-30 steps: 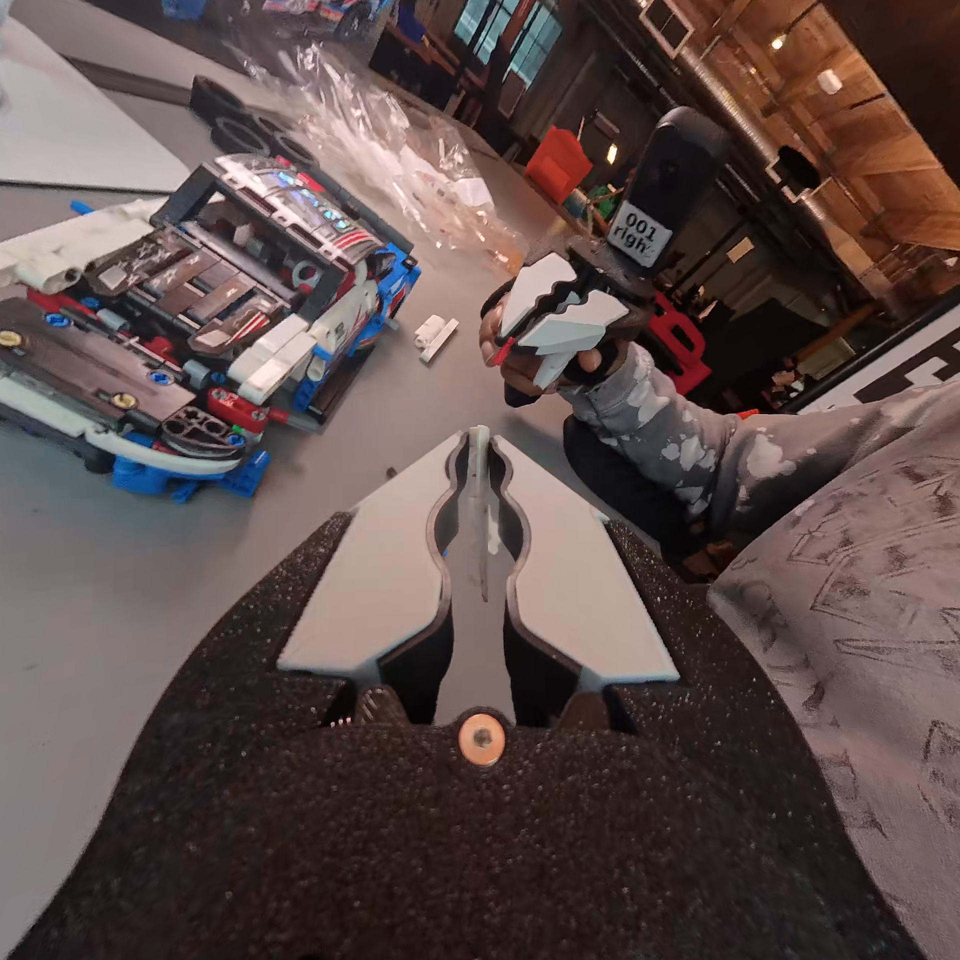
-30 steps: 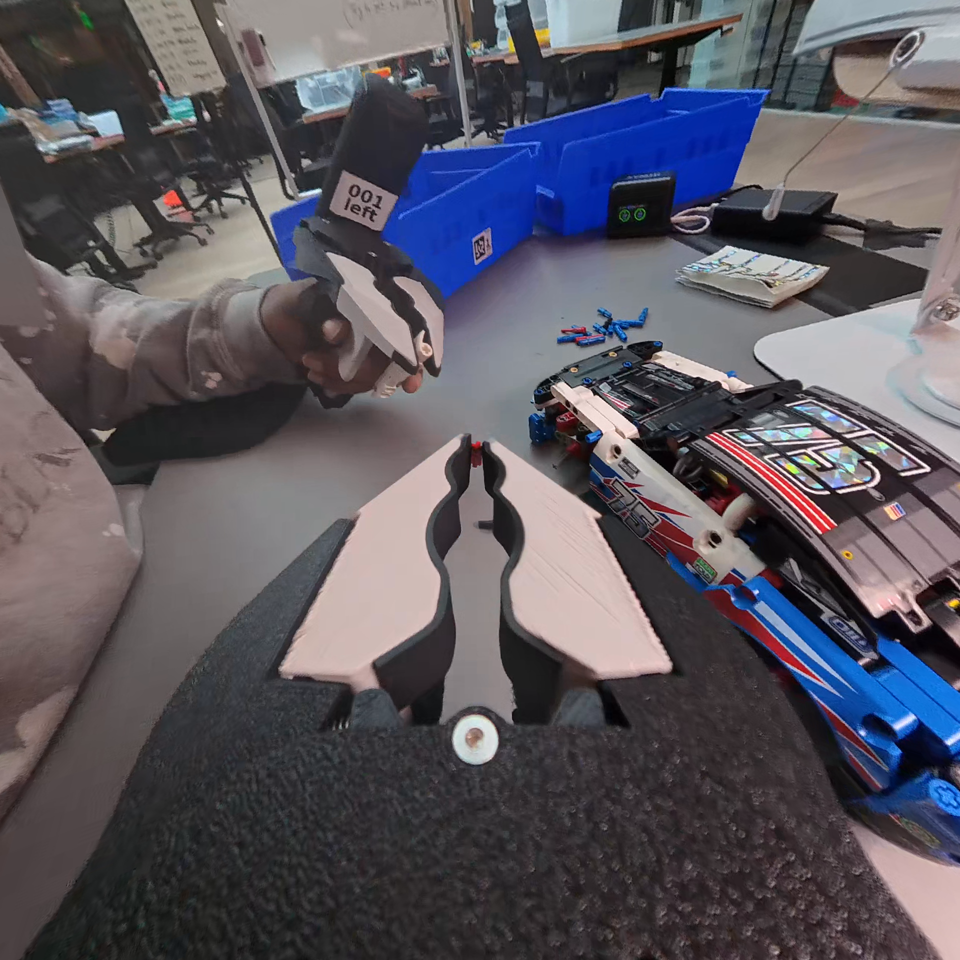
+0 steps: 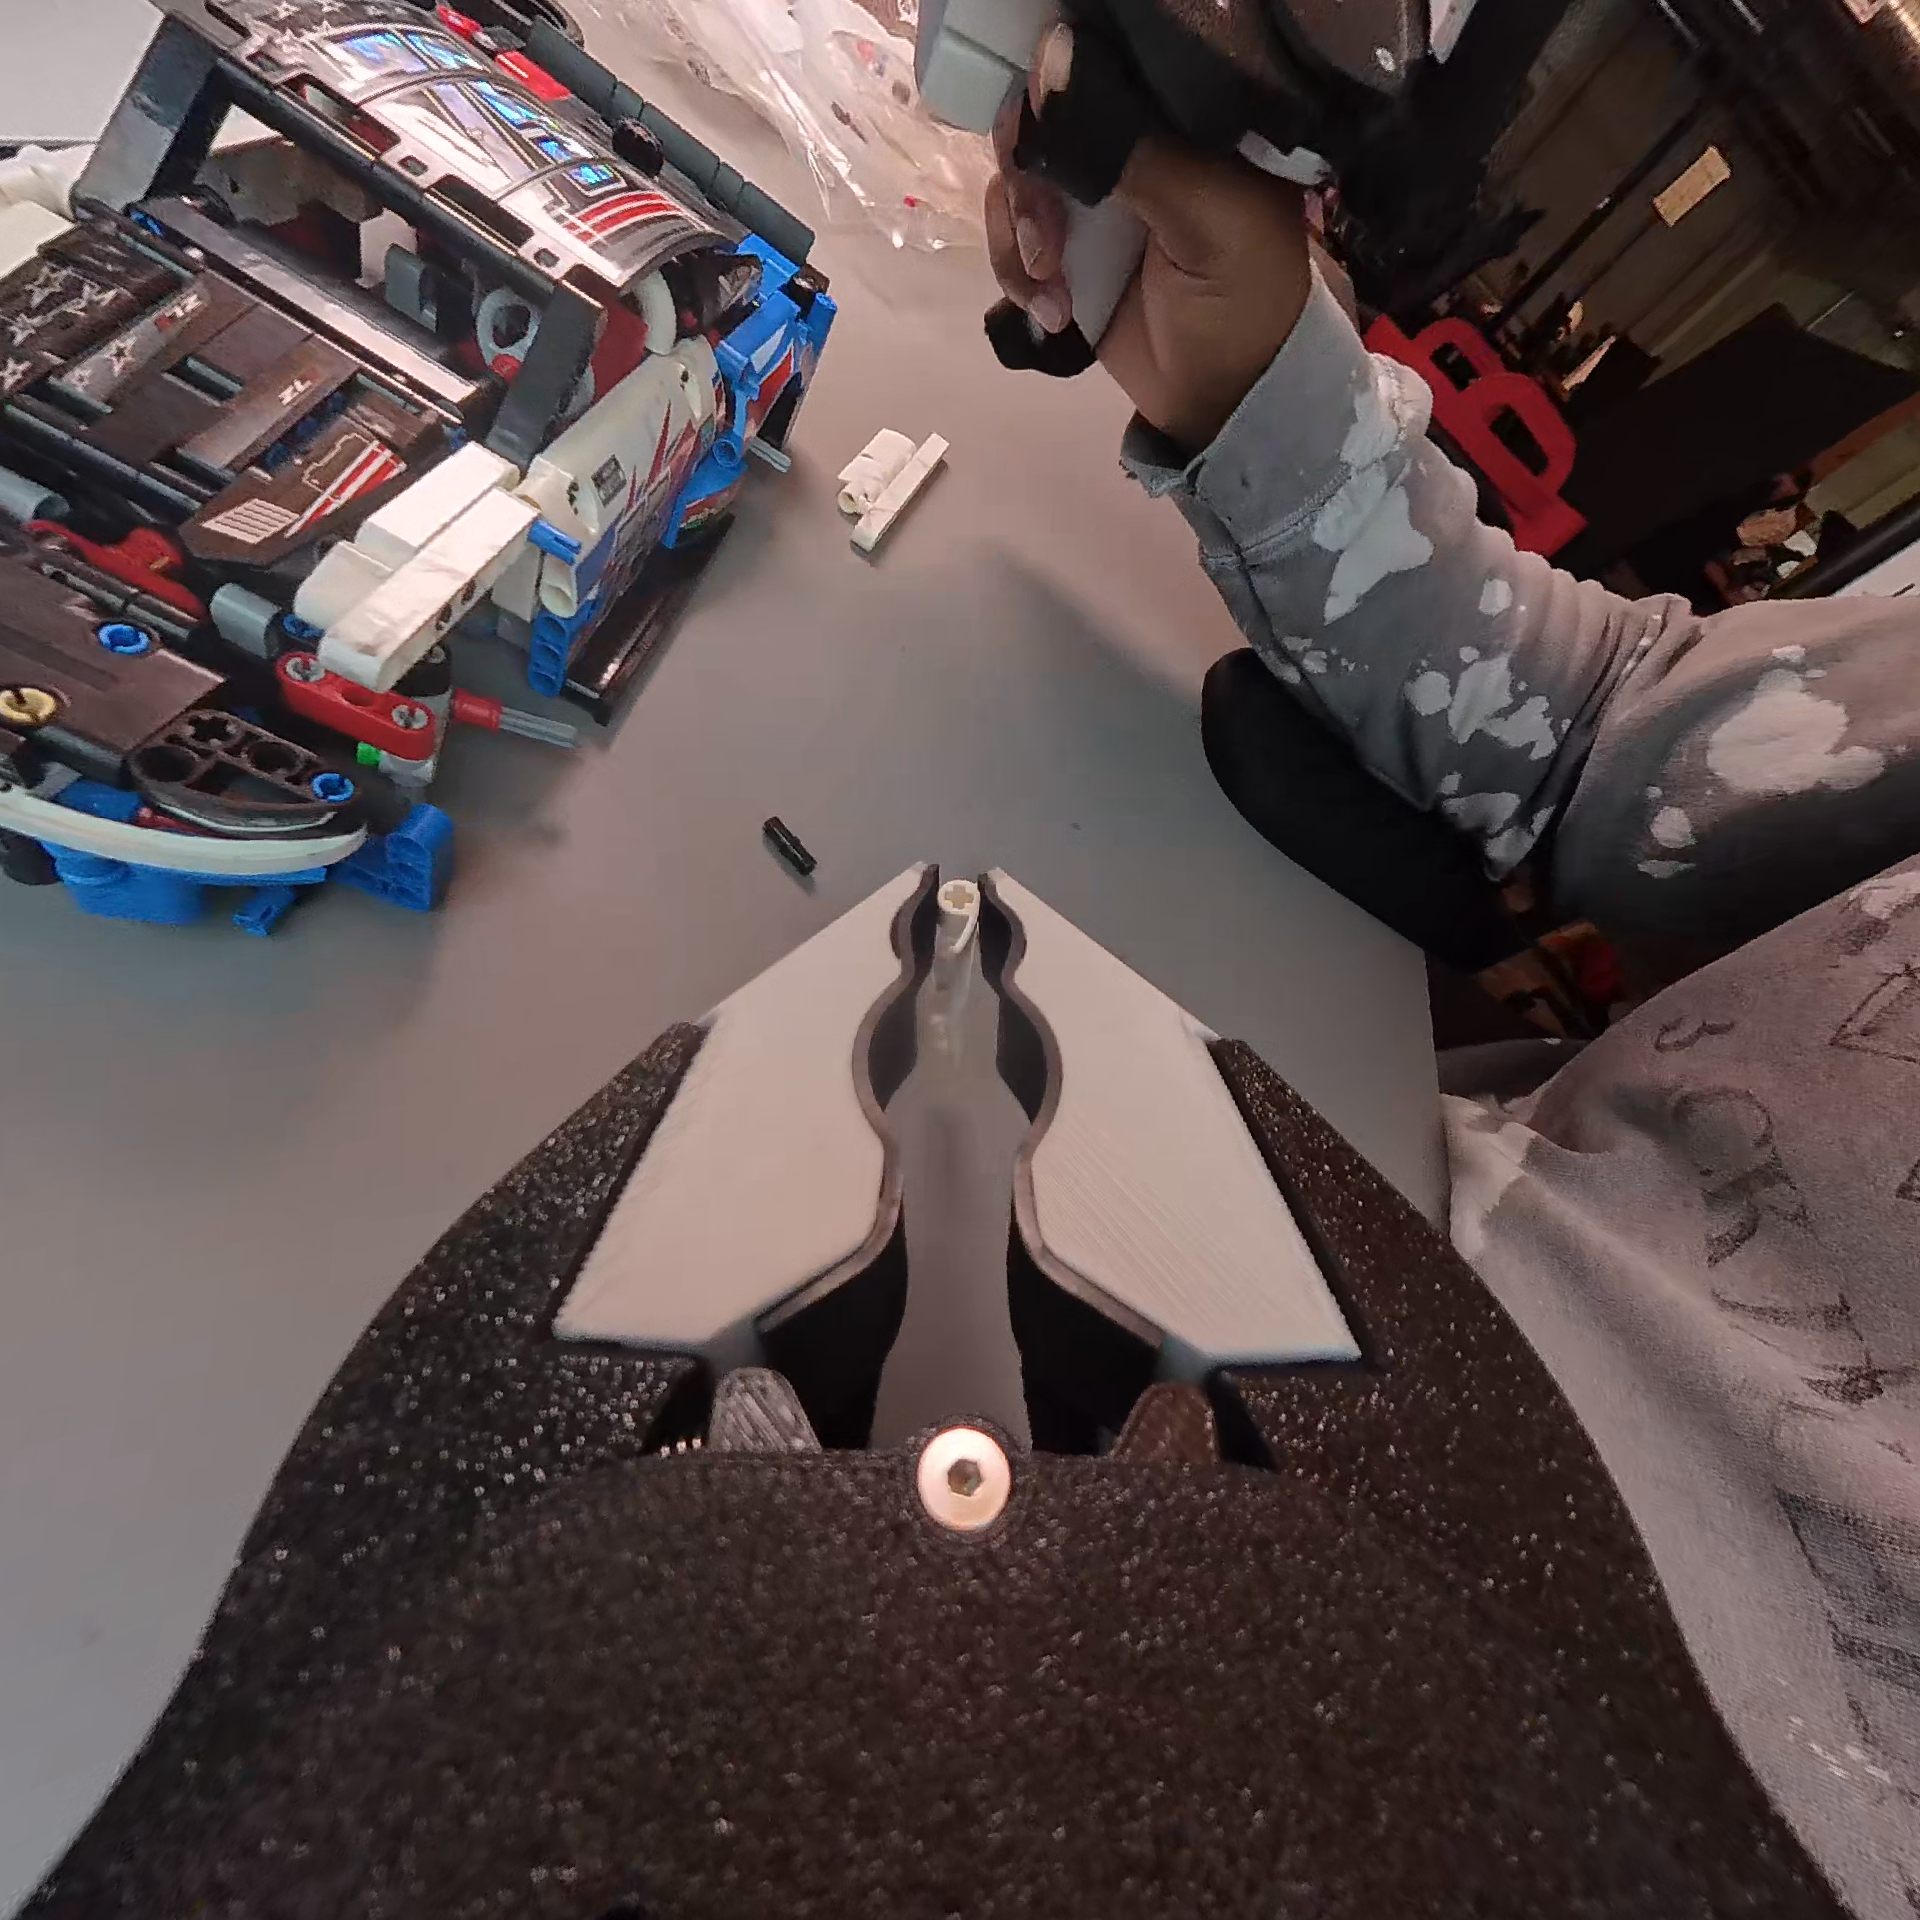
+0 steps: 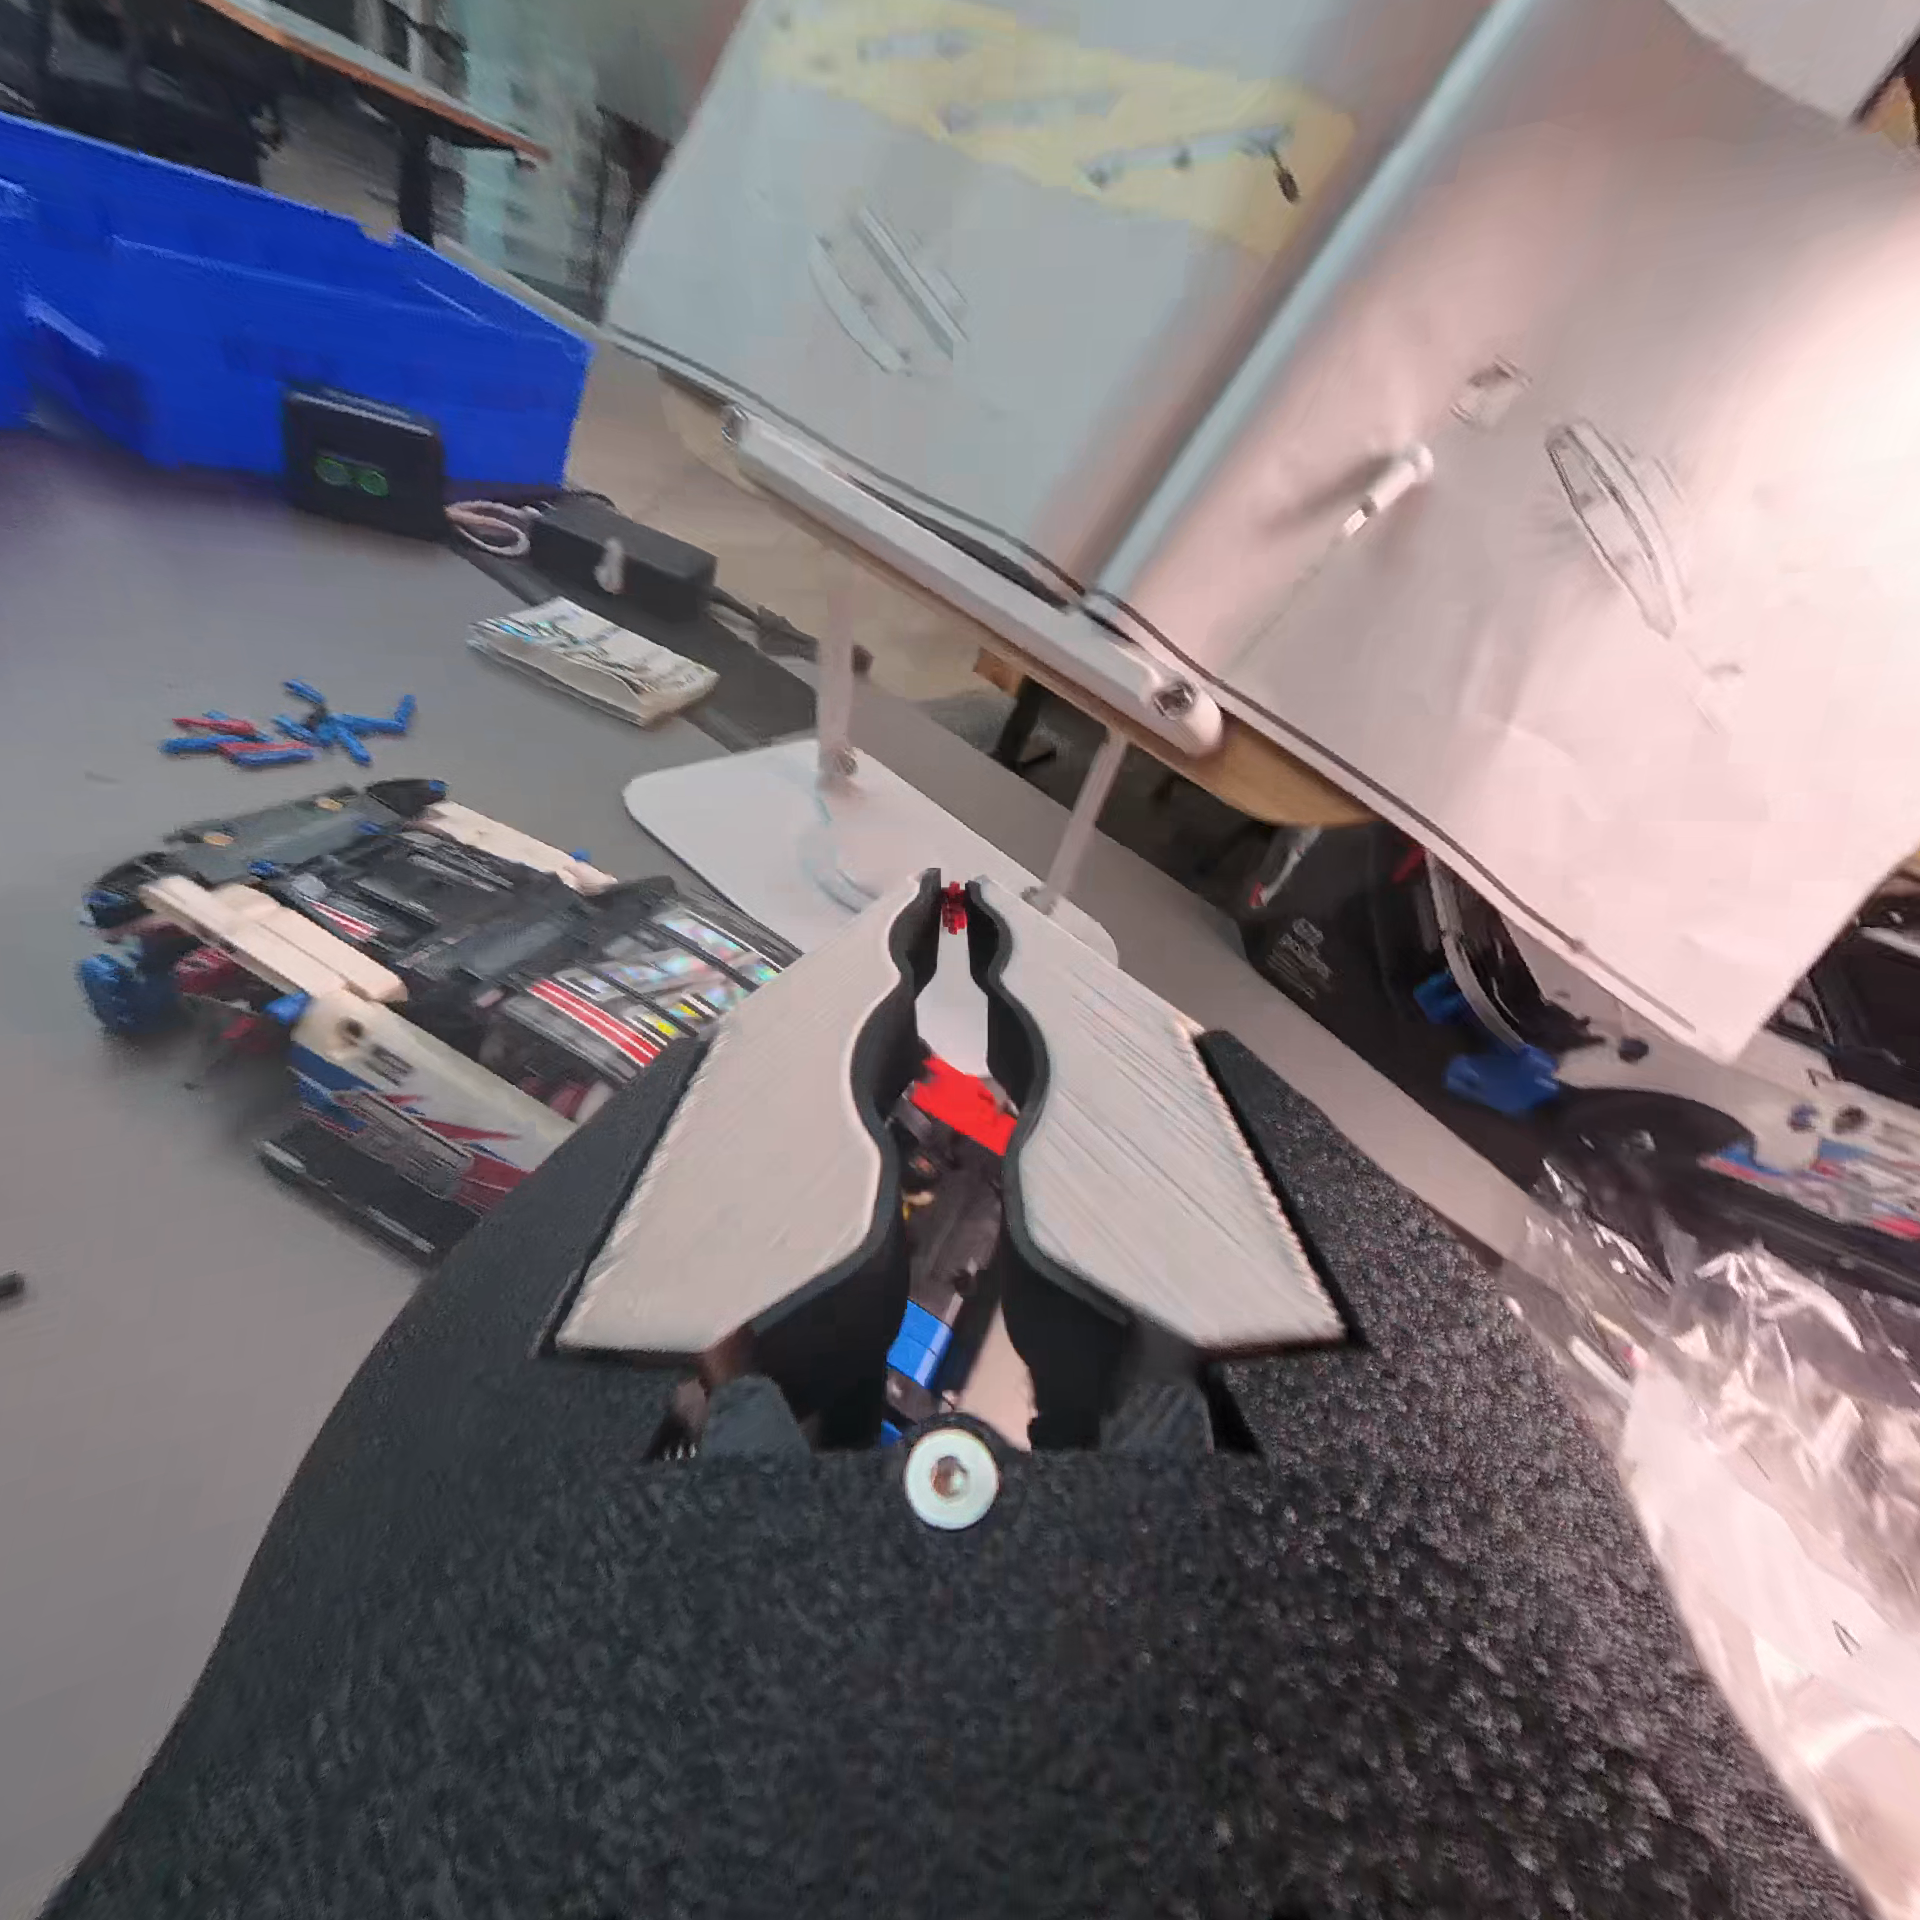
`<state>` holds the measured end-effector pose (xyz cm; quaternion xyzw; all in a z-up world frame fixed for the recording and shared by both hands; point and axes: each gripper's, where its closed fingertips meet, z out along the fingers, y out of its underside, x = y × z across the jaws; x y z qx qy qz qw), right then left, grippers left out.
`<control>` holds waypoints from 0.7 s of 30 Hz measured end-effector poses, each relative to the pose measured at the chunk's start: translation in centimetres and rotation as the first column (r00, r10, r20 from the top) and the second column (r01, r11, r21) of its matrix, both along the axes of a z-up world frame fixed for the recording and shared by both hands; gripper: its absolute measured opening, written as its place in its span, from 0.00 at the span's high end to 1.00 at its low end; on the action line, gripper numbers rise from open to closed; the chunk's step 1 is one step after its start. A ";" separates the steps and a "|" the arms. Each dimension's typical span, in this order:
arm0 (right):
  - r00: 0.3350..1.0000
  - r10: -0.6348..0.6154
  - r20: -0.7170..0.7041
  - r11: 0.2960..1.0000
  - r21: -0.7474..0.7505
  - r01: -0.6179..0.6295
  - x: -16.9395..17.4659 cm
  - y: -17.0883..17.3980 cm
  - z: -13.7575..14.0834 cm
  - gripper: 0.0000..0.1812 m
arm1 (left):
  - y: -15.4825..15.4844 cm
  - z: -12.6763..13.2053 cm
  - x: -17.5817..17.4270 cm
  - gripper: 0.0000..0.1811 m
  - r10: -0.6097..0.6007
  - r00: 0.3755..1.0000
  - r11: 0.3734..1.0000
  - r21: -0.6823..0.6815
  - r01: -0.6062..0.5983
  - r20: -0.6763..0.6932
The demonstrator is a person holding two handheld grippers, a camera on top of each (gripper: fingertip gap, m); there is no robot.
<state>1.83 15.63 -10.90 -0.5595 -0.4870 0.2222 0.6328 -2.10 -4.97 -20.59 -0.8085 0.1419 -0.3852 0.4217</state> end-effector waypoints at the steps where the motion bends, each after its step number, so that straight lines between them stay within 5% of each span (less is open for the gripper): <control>1: 0.999 -0.032 0.019 0.999 -0.025 0.032 1.0 1.4 -0.7 0.98 | 0.0 -0.1 -0.1 0.97 0.003 1.000 1.000 -0.004 -0.003 0.002; 8: 0.977 -0.103 0.187 0.941 -0.301 0.157 4.9 7.1 -7.6 0.98 | 0.1 -0.4 -0.1 0.97 0.005 1.000 1.000 -0.023 -0.005 0.007; 11: 0.991 -0.073 0.109 0.914 -0.389 0.110 4.3 7.1 -7.3 0.98 | 0.1 -0.4 -0.1 0.97 0.006 1.000 1.000 -0.027 -0.006 0.017; 15: 0.986 0.167 -0.001 0.868 -0.474 -0.148 -0.7 2.3 -3.1 0.99 | 0.1 -0.4 -0.1 0.97 0.001 1.000 0.999 -0.036 0.000 0.030; 21: 0.846 0.528 0.079 0.737 -0.537 -0.410 -11.2 -5.9 -0.8 0.98 | 0.1 -0.2 -0.3 0.97 0.009 0.999 0.999 -0.036 -0.008 0.044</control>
